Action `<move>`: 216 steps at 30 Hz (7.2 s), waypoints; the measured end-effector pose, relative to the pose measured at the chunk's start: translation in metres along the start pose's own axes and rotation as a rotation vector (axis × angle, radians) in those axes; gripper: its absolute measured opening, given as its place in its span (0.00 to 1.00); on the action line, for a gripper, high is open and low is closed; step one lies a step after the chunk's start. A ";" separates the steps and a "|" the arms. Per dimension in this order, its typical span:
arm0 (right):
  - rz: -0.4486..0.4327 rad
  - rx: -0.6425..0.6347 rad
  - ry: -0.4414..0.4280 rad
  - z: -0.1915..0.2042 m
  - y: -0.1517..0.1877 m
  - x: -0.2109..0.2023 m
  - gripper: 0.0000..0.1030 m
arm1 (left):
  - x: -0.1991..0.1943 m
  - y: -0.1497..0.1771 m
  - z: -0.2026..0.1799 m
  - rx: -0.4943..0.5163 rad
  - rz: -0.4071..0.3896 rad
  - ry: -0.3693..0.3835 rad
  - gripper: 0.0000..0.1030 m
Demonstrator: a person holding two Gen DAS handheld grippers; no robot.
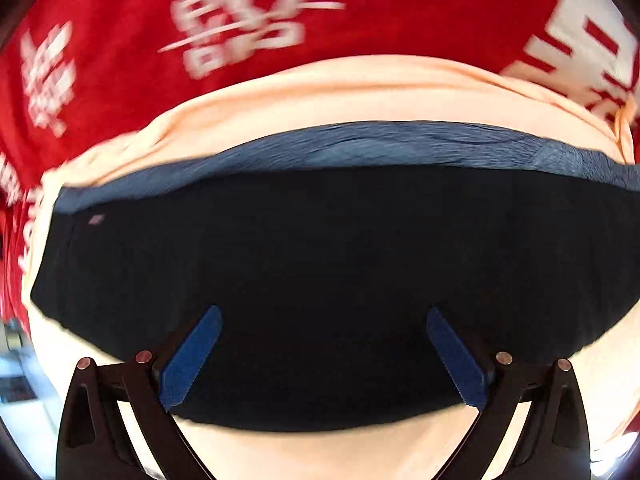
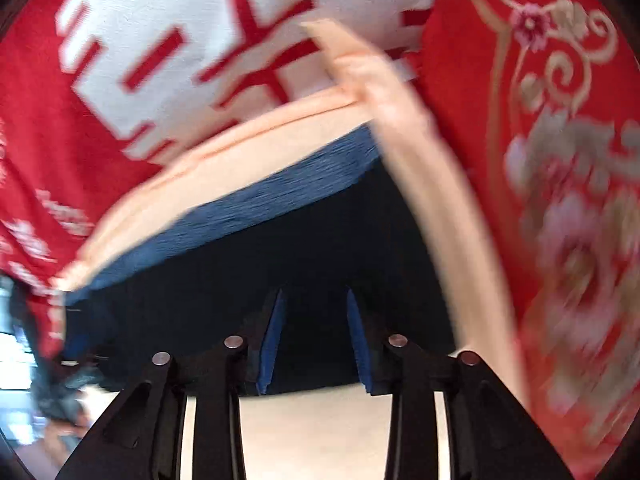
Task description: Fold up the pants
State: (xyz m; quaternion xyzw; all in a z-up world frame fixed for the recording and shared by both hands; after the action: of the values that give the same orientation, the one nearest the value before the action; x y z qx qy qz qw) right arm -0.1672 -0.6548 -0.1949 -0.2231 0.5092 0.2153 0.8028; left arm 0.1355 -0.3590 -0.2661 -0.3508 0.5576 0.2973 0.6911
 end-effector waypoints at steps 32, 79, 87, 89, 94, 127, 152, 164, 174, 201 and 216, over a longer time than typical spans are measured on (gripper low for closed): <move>0.190 -0.056 -0.447 0.336 0.177 0.171 0.08 | 0.054 0.025 0.311 -0.038 -0.125 -0.003 1.00; -0.017 -0.248 0.155 0.258 0.004 0.190 0.34 | 0.071 -0.059 0.237 0.034 -0.154 0.021 1.00; -0.028 -0.290 0.155 0.248 0.050 0.136 0.38 | 0.027 -0.017 0.196 0.116 -0.144 0.086 1.00; -0.032 -0.322 0.176 0.251 0.072 0.129 0.38 | 0.013 0.002 0.168 0.178 -0.142 0.131 1.00; 0.017 -0.410 0.292 0.235 0.115 0.139 0.37 | 0.022 0.055 0.103 0.250 -0.074 0.160 1.00; 0.144 -0.082 0.074 0.151 0.162 -0.031 0.73 | -0.165 0.152 0.030 0.102 0.078 0.162 1.00; 0.155 -0.097 0.026 0.101 0.106 -0.088 0.75 | -0.249 0.119 -0.027 -0.023 -0.015 0.117 1.00; 0.131 -0.060 0.005 0.087 0.086 -0.087 0.75 | -0.257 0.109 -0.042 0.034 -0.026 0.085 1.00; 0.118 -0.004 -0.009 0.064 0.087 -0.079 0.75 | -0.246 0.114 -0.045 0.047 0.003 0.060 1.00; -0.138 0.234 0.156 -0.081 0.011 0.008 0.28 | -0.042 -0.020 -0.143 0.050 -0.094 -0.024 1.00; -0.164 -0.098 0.091 0.014 -0.020 0.020 0.46 | -0.009 -0.051 -0.153 -0.003 -0.107 0.036 1.00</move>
State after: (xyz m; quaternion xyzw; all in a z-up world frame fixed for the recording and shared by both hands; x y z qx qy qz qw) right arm -0.1377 -0.6611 -0.2054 -0.3127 0.5141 0.1634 0.7818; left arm 0.0890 -0.5134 -0.2690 -0.3862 0.5500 0.2543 0.6954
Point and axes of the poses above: each gripper's, at about its wrist camera, not at the fingertips, and x roughly the way its jaws point, z to its left, y to its underside, the point moved 4 cm from there along x, roughly the way its jaws point
